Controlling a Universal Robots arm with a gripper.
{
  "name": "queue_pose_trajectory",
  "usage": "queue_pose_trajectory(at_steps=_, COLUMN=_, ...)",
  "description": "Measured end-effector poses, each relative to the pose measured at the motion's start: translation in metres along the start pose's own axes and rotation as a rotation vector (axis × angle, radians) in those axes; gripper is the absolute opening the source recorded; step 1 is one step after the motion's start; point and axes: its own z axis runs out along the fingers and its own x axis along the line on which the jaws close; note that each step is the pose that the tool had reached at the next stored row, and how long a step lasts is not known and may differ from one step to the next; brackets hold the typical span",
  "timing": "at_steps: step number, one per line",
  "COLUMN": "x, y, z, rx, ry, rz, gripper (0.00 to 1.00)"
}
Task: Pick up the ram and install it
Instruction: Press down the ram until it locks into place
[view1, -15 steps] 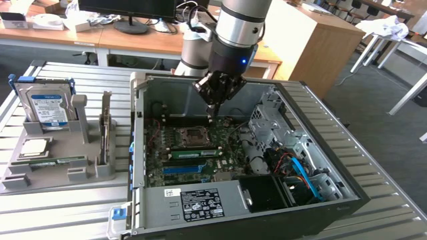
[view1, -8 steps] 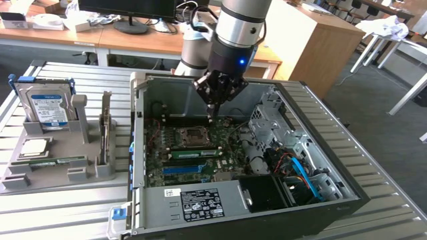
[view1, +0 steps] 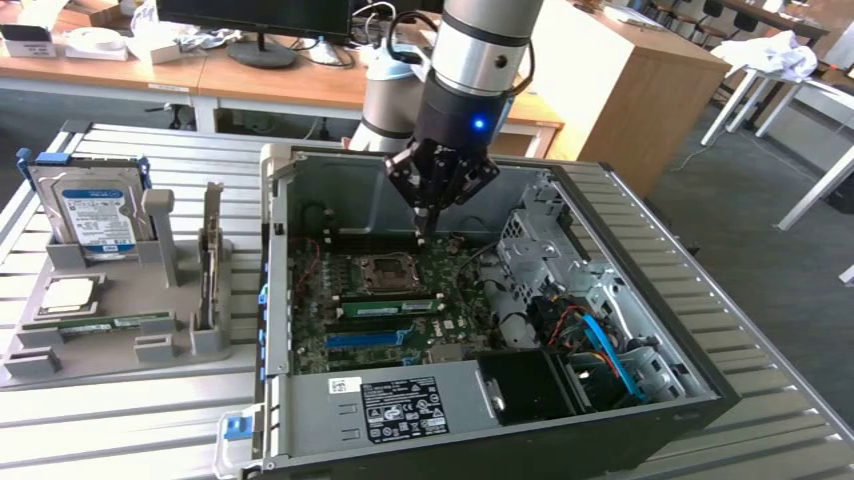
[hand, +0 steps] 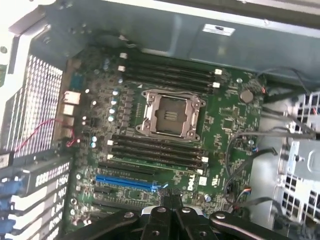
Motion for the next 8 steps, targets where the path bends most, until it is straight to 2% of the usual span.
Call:
queue_pose_trajectory(at_steps=6, x=0.0000, y=0.0000, z=0.0003, rx=-0.0002, ry=-0.0019, rz=0.090, gripper=0.10)
queue_pose_trajectory(at_steps=8, x=0.0000, y=0.0000, z=0.0003, rx=-0.0002, ry=-0.0019, rz=0.091, gripper=0.10)
